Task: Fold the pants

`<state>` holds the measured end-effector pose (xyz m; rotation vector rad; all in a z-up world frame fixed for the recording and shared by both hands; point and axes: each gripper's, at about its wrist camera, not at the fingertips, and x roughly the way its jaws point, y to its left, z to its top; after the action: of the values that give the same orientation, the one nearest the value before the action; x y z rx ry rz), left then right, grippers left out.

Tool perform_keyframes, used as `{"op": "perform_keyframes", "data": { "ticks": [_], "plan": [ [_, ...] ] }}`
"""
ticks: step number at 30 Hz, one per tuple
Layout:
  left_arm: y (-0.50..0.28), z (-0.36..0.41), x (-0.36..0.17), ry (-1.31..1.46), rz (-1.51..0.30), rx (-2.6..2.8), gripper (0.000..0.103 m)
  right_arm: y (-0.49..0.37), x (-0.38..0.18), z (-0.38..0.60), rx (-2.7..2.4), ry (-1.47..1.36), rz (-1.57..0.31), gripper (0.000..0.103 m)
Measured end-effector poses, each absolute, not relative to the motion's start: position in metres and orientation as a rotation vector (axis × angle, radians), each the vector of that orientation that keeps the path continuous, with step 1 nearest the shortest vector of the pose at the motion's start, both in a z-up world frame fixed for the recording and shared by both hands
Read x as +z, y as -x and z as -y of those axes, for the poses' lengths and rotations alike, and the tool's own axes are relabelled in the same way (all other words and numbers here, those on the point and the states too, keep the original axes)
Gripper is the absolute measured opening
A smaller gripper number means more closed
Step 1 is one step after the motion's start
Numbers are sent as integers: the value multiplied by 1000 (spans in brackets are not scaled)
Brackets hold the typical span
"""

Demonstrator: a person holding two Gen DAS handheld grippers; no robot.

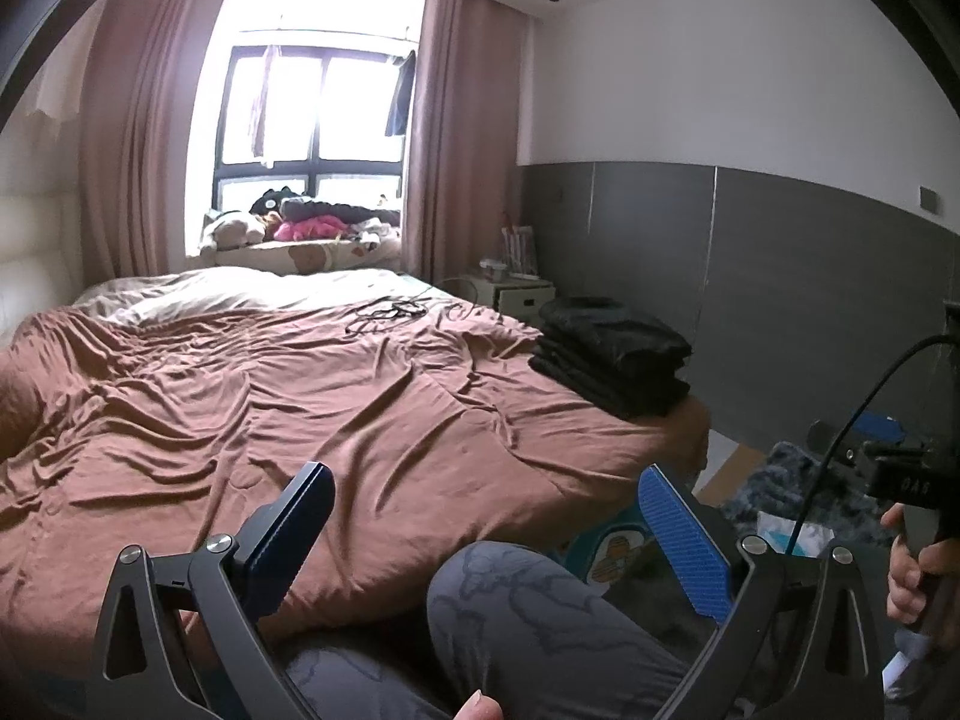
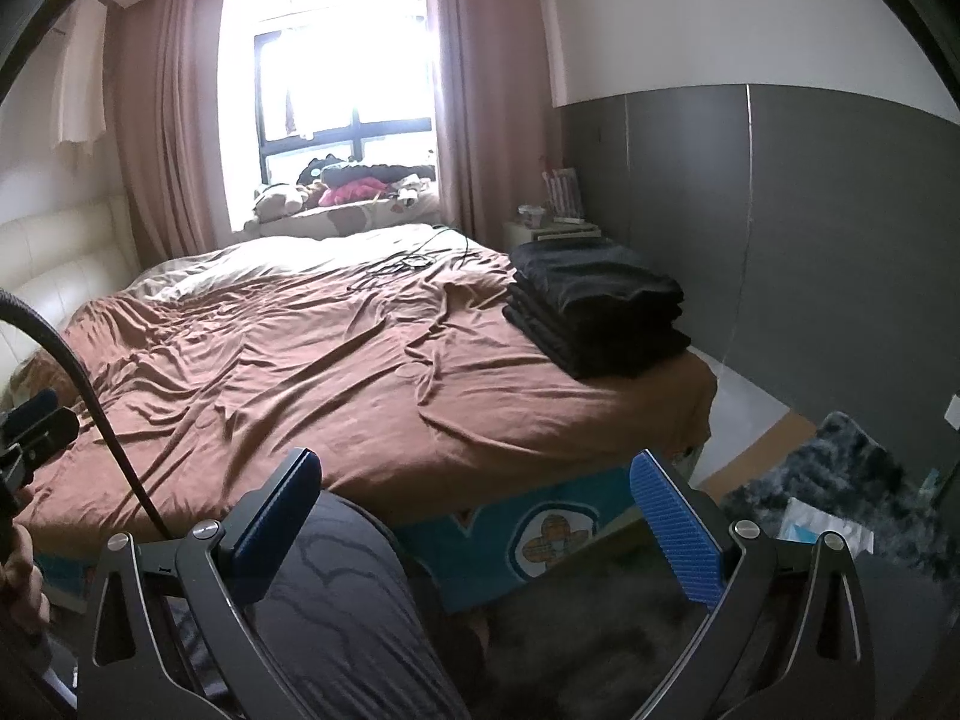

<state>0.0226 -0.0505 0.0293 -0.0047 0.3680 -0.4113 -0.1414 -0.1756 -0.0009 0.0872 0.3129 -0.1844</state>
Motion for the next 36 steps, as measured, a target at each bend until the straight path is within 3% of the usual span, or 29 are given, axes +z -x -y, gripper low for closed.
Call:
{"op": "perform_keyframes", "data": {
  "ticks": [36],
  "plan": [
    [-17,50,31,7,-361,-369,103,144,2,175,-182,-76,-314,103]
  ]
}}
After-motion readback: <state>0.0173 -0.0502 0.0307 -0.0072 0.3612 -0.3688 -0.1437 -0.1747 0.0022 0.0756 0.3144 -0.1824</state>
